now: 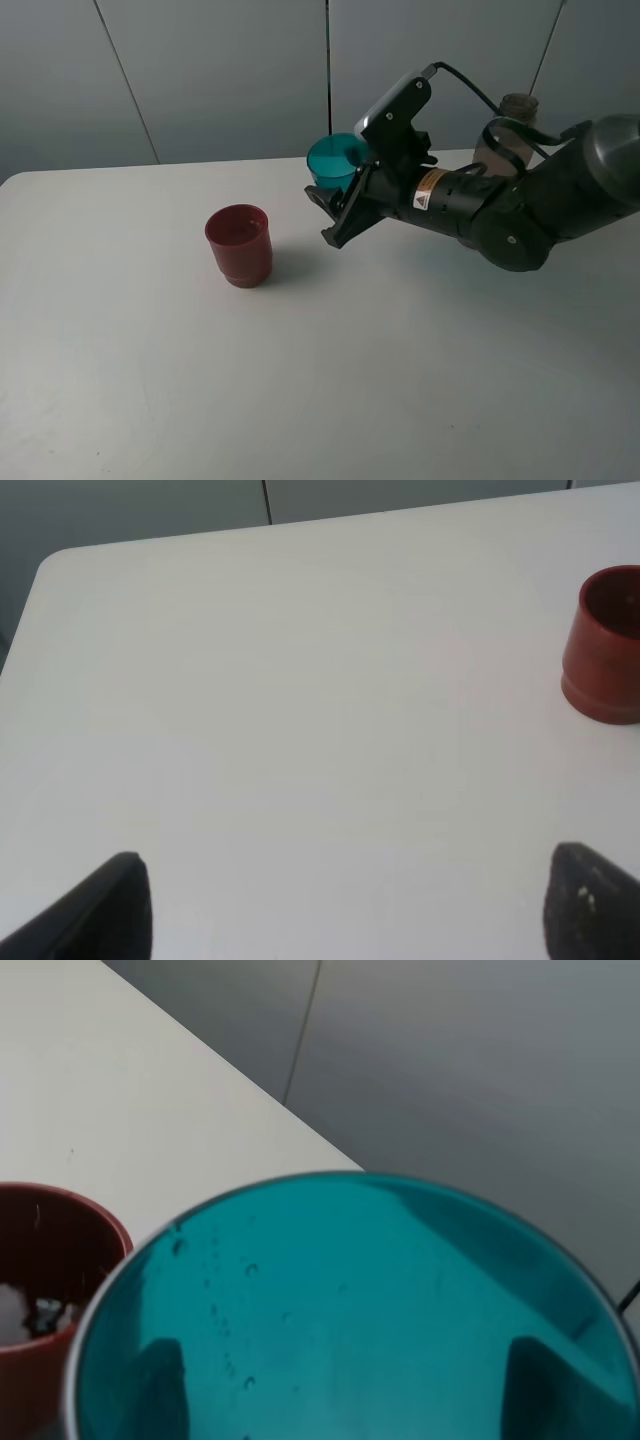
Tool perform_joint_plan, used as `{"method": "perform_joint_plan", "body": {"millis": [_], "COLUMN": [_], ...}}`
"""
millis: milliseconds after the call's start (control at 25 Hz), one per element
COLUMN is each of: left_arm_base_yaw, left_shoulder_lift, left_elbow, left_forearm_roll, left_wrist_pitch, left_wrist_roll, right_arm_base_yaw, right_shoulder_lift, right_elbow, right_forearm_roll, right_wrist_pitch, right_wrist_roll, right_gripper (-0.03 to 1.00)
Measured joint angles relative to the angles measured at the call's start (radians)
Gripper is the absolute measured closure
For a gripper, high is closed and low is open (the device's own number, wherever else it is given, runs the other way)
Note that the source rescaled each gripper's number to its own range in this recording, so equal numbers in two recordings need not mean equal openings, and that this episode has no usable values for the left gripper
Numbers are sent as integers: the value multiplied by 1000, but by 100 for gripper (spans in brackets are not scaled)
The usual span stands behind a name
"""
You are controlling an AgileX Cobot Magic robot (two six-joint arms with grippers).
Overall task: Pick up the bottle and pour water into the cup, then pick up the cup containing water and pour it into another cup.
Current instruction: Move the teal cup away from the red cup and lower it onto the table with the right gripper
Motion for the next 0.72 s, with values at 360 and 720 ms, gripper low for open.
{"method": "perform_joint_plan", "body": {"millis": [360, 720], "left_arm_base_yaw": [0, 0], "left_shoulder_lift": [0, 0], "left_elbow": [0, 0], "left_forearm_roll": [0, 0], "left_wrist_pitch": [0, 0], "left_wrist_roll": [0, 0], "right_arm_base_yaw": [-9, -43], "right_shoulder_lift": [117, 204], "right_elbow": [6, 6], "right_forearm_roll": [-11, -34], "right_wrist_pitch": [-111, -196], "right_wrist_roll": [12, 123], "right_gripper": [88, 88]}}
